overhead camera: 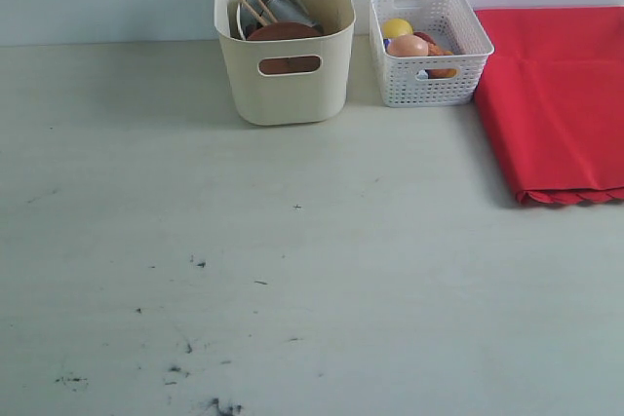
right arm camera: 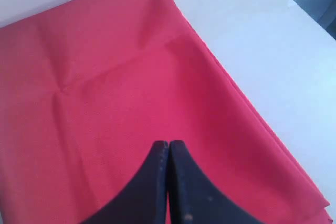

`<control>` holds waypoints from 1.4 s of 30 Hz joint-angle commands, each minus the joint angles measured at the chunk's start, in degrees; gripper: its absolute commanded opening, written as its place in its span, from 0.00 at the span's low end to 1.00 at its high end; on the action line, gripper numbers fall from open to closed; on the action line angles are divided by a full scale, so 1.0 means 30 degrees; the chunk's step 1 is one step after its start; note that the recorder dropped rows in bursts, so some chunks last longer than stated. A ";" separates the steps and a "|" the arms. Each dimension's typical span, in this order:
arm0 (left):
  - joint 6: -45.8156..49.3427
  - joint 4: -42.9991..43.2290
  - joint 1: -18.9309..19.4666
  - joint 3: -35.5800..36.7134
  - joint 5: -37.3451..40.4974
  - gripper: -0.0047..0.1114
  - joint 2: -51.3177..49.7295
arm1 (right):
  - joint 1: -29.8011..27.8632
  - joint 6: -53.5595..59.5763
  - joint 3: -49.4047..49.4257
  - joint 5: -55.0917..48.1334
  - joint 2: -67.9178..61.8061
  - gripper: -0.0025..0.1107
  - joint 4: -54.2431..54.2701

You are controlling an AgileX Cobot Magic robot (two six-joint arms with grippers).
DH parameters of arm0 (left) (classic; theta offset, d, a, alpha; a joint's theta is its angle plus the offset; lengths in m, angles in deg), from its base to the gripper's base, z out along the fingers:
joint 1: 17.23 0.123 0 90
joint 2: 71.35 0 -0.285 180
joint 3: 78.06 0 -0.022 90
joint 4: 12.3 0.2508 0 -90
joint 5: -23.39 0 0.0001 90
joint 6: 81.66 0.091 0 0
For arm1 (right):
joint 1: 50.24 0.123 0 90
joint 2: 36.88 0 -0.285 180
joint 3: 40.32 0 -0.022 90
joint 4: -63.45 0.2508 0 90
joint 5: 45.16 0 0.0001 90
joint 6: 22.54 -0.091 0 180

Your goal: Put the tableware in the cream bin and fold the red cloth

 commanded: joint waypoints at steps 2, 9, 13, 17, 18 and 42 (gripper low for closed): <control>-0.0092 0.0000 0.0054 0.0033 -0.0092 0.05 0.0108 | 0.0009 0.0060 0.0029 0.3145 0.0121 0.02 -0.0152; -0.0092 0.0000 0.0054 0.0033 -0.0092 0.05 0.0108 | 0.0184 0.2376 -0.0211 0.0981 0.1531 0.02 0.3666; -0.0092 0.0000 0.0054 0.0033 -0.0092 0.05 0.0108 | 0.0690 0.4679 -0.0211 -0.1151 0.3846 0.02 0.5088; -0.0092 0.0000 0.0054 0.0033 -0.0092 0.05 0.0108 | 0.2457 0.5266 0.0587 -0.2084 0.7392 0.02 0.4976; -0.0092 0.0000 0.0054 0.0033 -0.0092 0.05 0.0108 | 0.2868 0.5222 0.0887 -0.2127 0.8335 0.02 0.4976; -0.0092 0.0000 0.0054 0.0033 -0.0092 0.05 0.0108 | 0.7267 0.5786 1.6760 0.1567 2.6804 0.02 0.7462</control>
